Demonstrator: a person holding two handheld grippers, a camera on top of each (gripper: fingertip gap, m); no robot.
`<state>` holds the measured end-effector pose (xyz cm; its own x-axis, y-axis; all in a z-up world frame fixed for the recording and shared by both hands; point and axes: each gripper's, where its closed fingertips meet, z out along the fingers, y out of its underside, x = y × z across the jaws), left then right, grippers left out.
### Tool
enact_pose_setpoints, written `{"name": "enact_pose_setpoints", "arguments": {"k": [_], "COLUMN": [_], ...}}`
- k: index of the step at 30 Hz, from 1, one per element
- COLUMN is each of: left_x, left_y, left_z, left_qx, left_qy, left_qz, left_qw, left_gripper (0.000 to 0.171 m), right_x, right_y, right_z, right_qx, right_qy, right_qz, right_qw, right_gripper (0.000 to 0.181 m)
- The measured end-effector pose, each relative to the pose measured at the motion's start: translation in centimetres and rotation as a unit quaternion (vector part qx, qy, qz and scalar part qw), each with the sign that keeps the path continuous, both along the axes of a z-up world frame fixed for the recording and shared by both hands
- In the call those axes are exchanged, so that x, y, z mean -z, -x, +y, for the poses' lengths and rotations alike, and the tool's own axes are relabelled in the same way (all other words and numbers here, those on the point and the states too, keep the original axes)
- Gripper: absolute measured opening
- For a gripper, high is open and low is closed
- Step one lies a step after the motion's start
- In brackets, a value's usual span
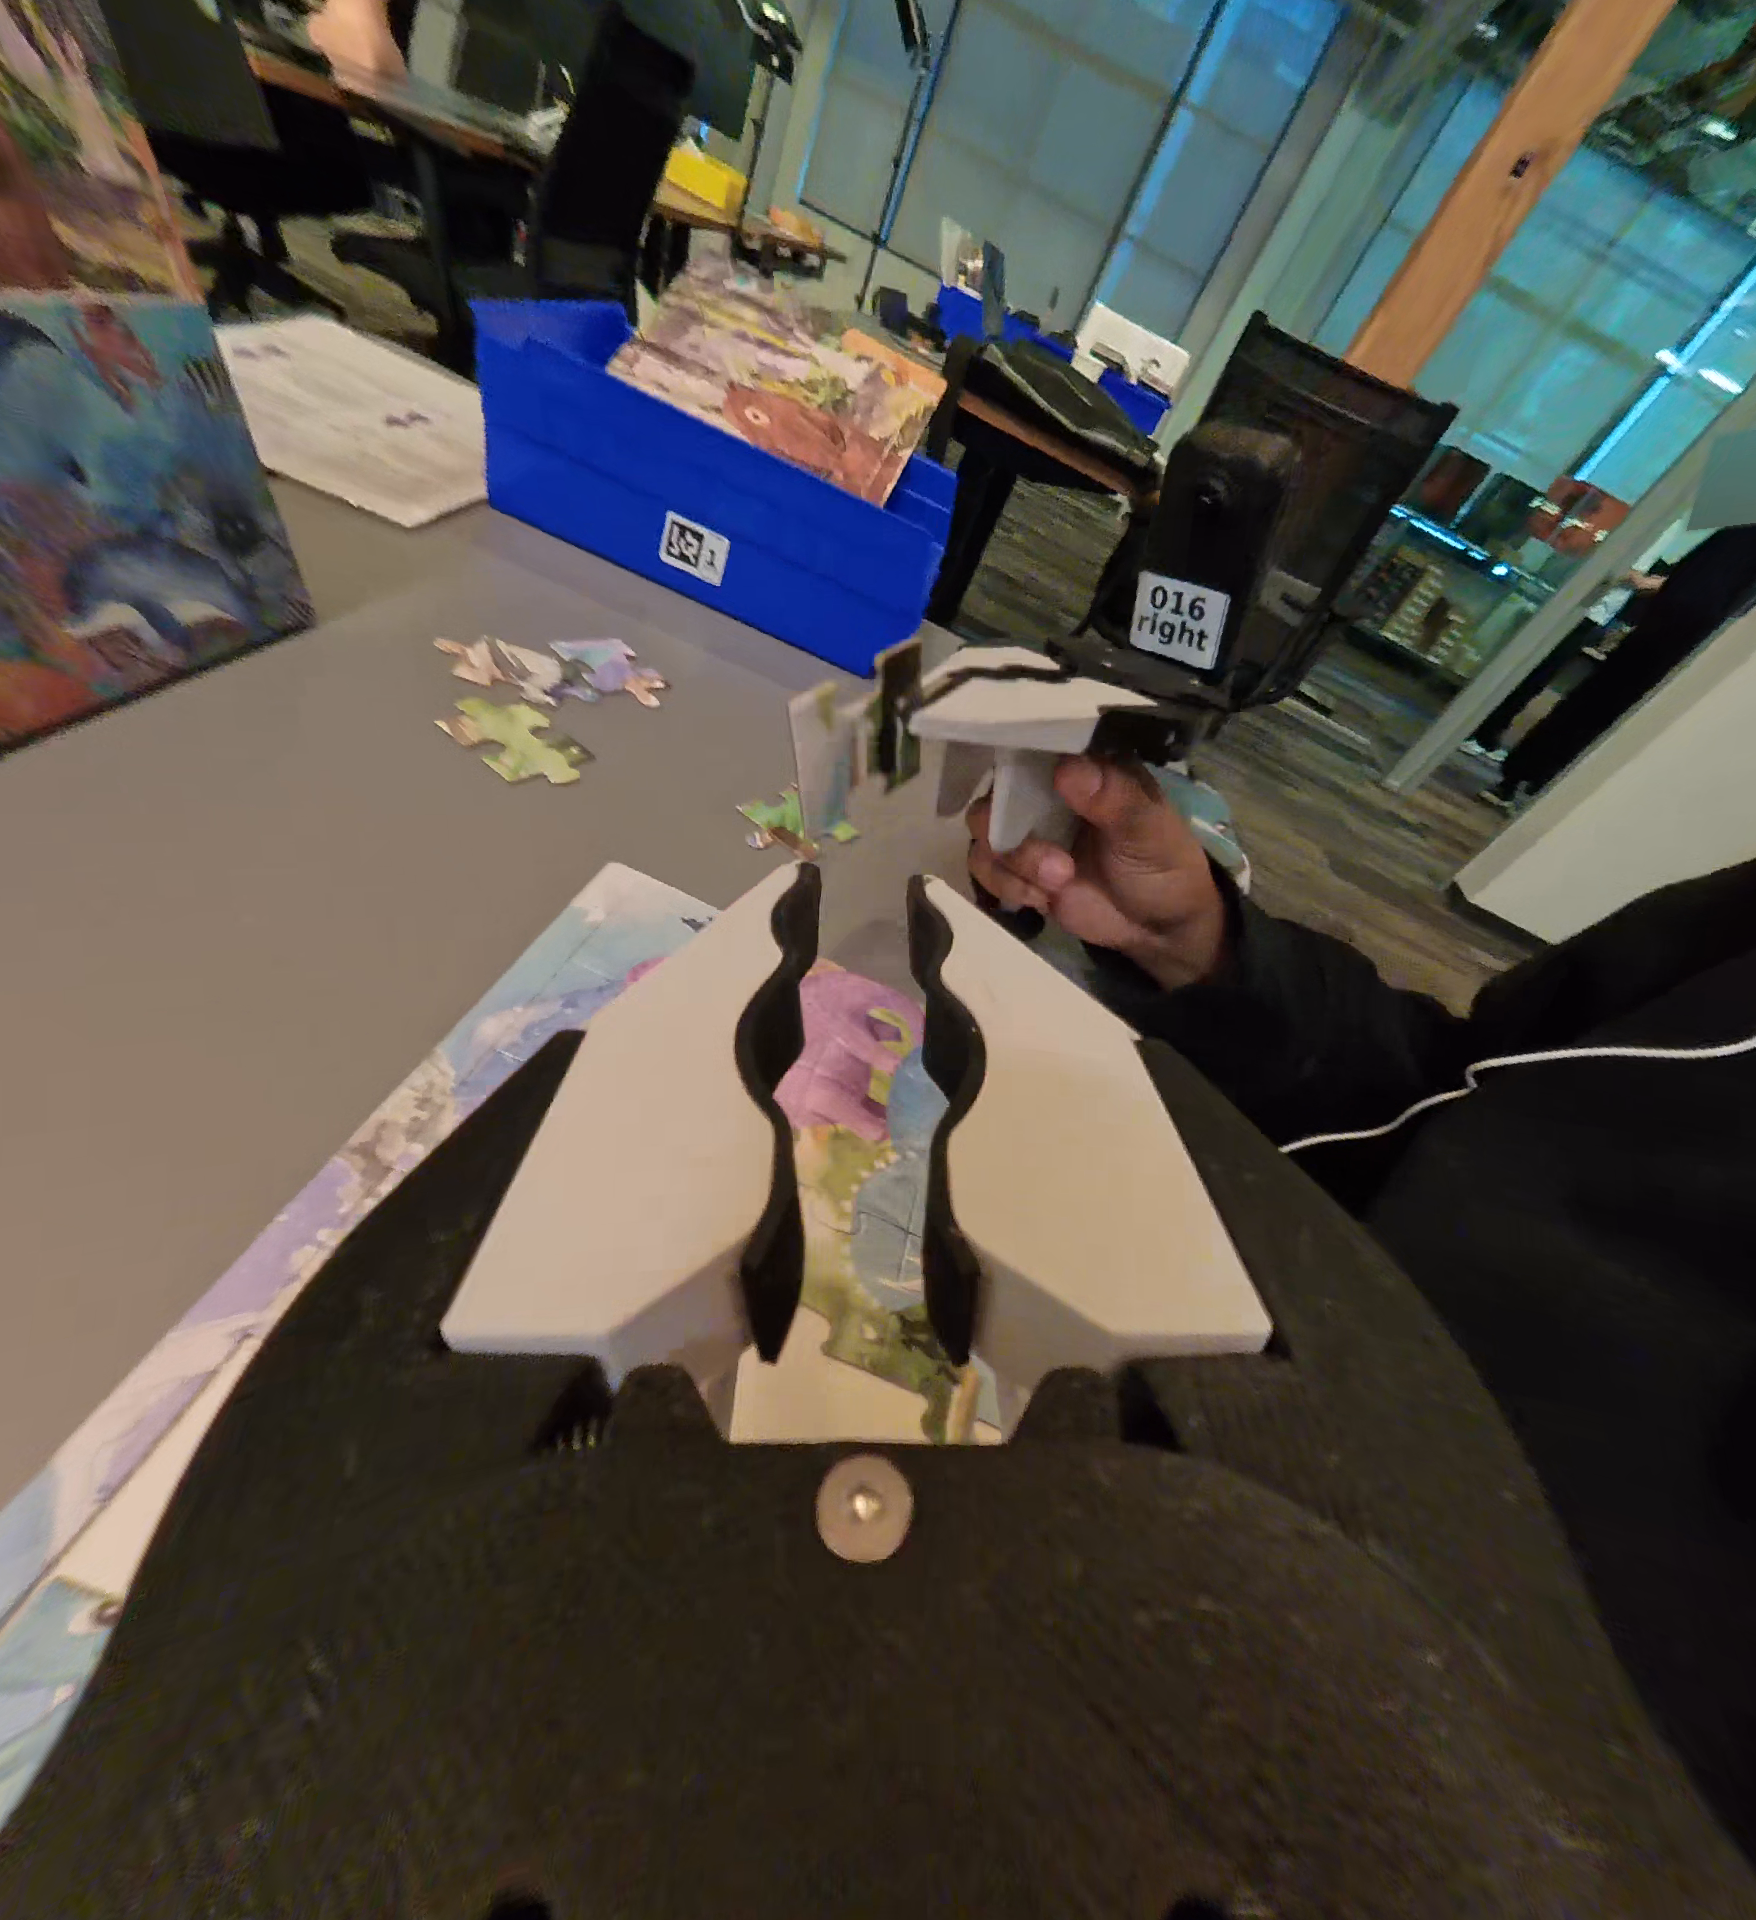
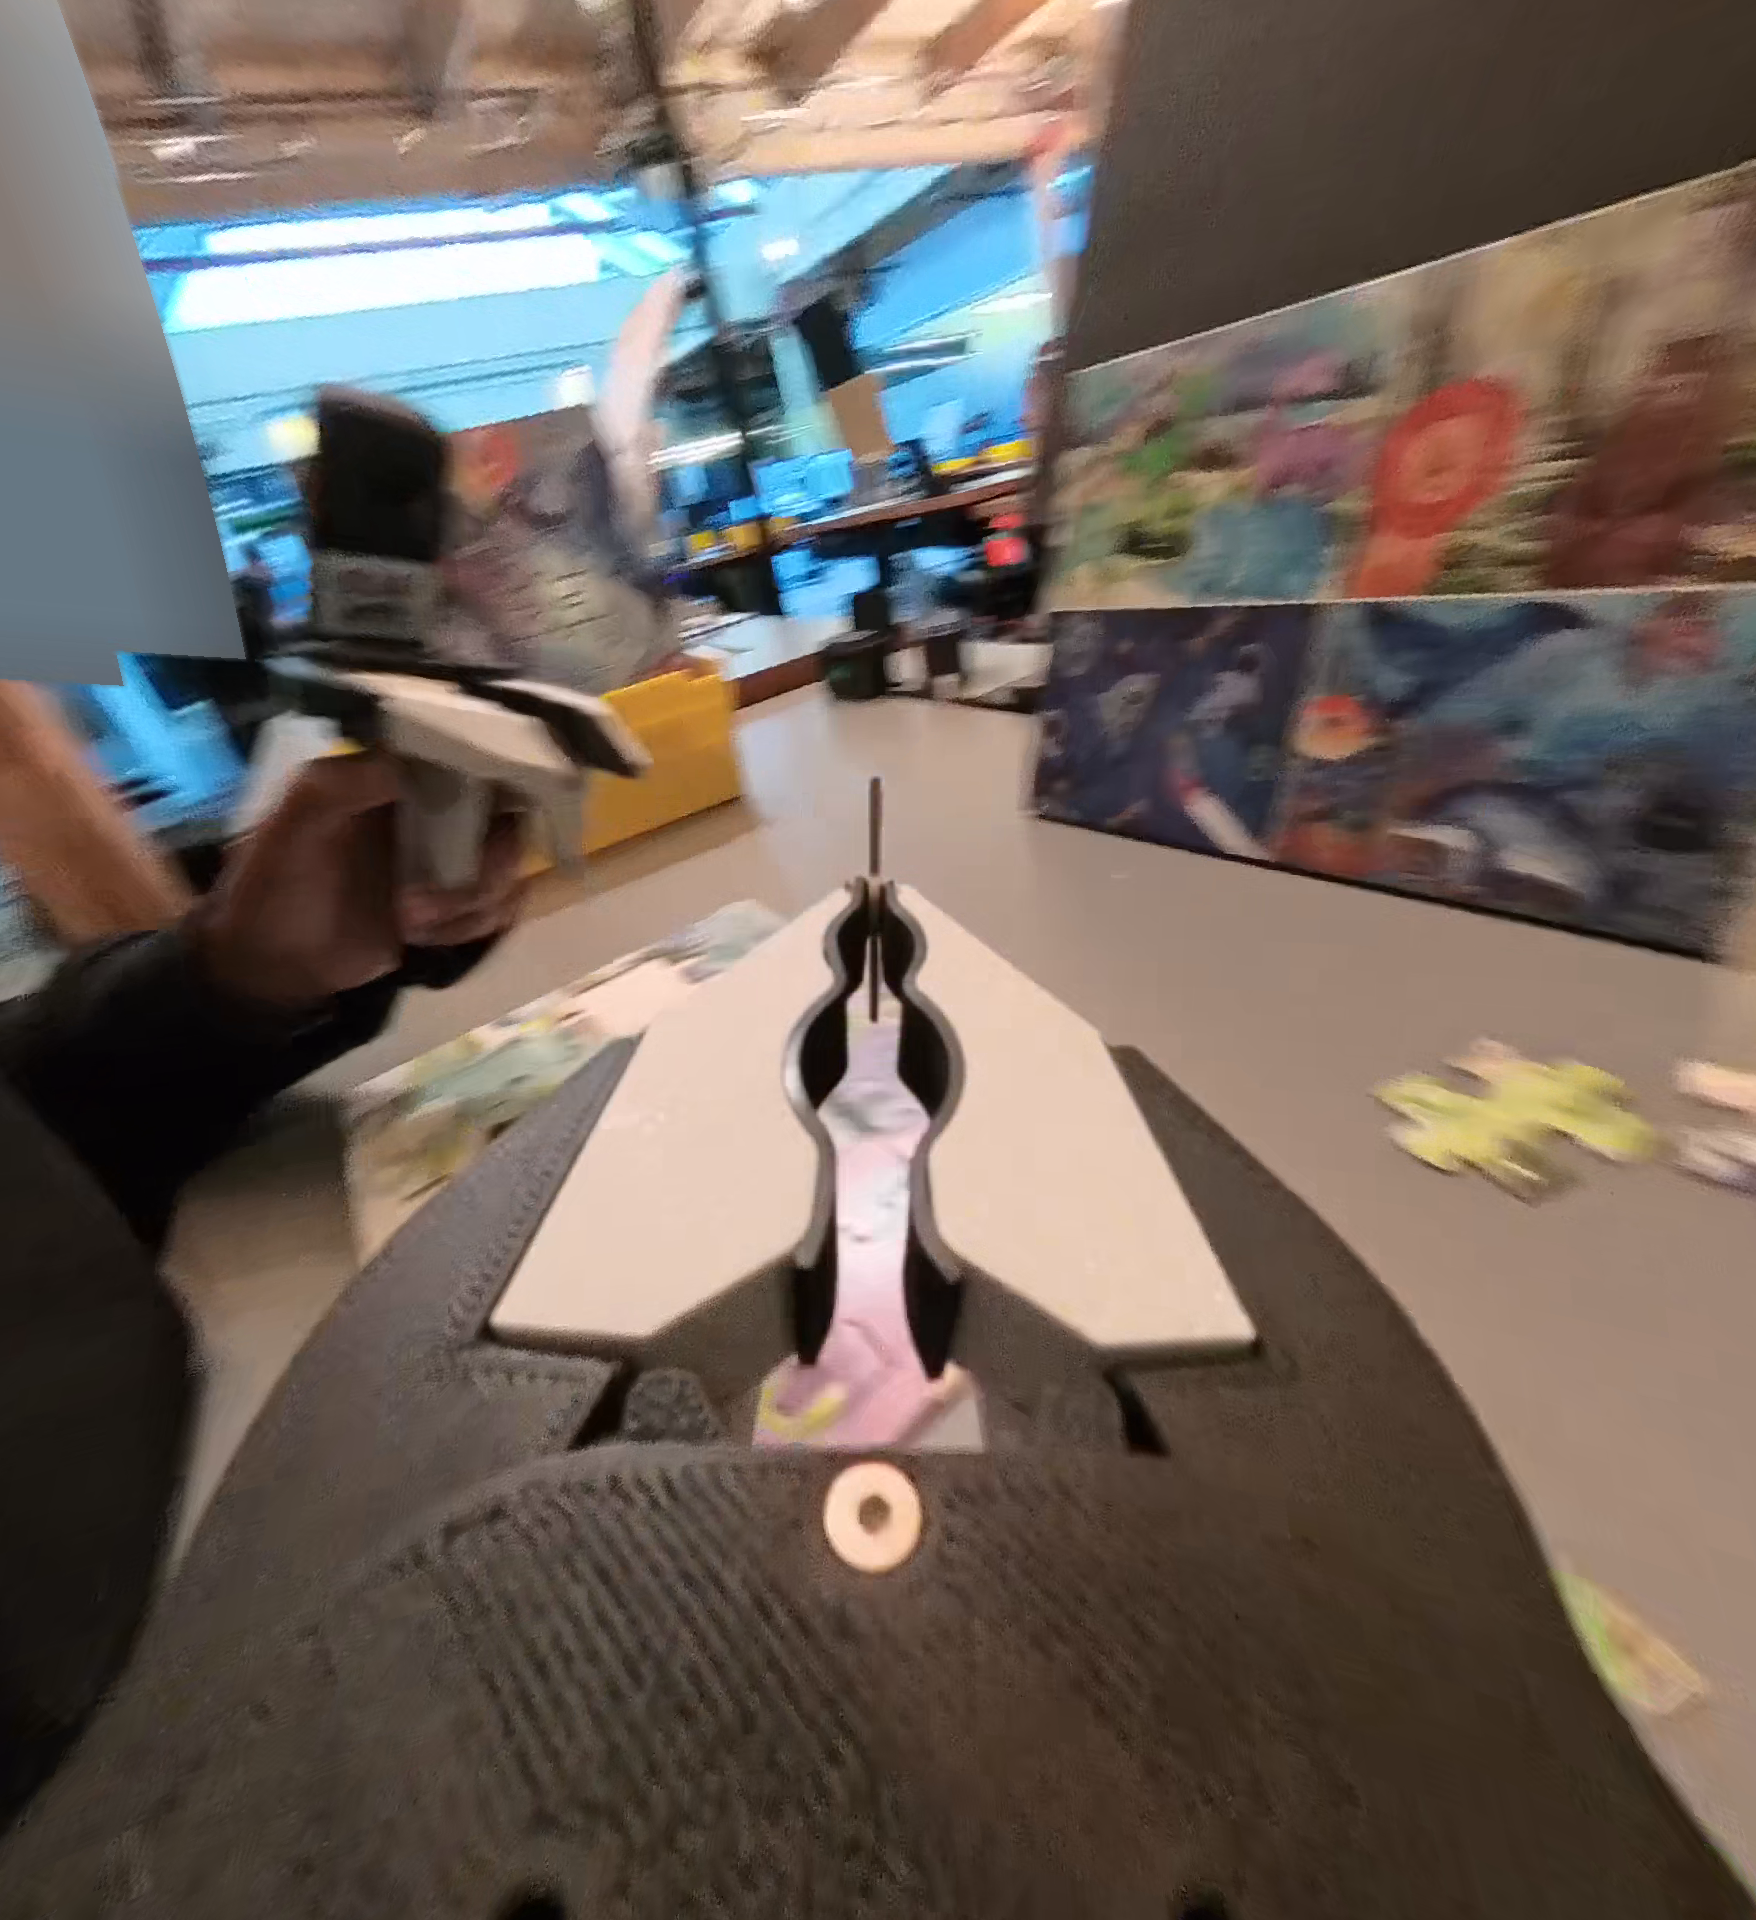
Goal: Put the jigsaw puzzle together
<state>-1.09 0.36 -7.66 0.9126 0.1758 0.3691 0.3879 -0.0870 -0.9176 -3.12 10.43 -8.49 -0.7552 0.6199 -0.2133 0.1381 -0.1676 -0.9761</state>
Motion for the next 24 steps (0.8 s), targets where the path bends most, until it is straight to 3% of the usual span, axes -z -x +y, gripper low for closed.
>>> {"name": "enact_pose_setpoints", "arguments": {"k": [2, 5, 7, 11, 15, 18, 21, 24], "left_x": [-1.4, -4.2, -6.0, -7.9, -4.1, -0.7, 2.1, 3.9], "left_y": [0.5, 1.8, 3.4, 8.5, 12.6, 13.9, 15.0, 15.1], "left_z": [-0.8, -2.3, -3.8, -7.8, -11.9, -13.2, -13.4, -12.6], "left_qx": [-0.014, -0.044, -0.085, -0.201, -0.297, -0.318, -0.314, -0.289], "left_qy": [0.000, -0.002, 0.014, 0.088, 0.241, 0.306, 0.332, 0.321], "left_qz": [0.024, 0.076, 0.118, 0.176, 0.191, 0.201, 0.179, 0.138], "left_qw": [1.000, 0.996, 0.989, 0.960, 0.904, 0.874, 0.872, 0.891], "left_gripper": [0.015, 0.015, 0.016, 0.026, 0.029, 0.023, 0.021, 0.021], "right_x": [1.1, 4.8, 7.2, 9.2, 8.4, 5.4, 2.2, 1.7], "right_y": [2.4, 4.7, 4.8, 4.6, 3.0, 1.7, 2.6, 5.5], "right_z": [5.2, 14.3, 17.4, 19.2, 21.2, 22.1, 20.7, 18.1], "right_qx": [0.122, 0.313, 0.352, 0.359, 0.426, 0.490, 0.499, 0.435], "right_qy": [-0.002, -0.001, 0.017, 0.060, 0.016, -0.068, -0.133, -0.237], "right_qz": [-0.031, -0.145, -0.226, -0.297, -0.270, -0.190, -0.111, -0.061], "right_qw": [0.992, 0.939, 0.908, 0.883, 0.863, 0.848, 0.849, 0.866], "right_gripper": [0.000, 0.000, 0.000, 0.002, 0.017, 0.028, 0.047, 0.060]}}
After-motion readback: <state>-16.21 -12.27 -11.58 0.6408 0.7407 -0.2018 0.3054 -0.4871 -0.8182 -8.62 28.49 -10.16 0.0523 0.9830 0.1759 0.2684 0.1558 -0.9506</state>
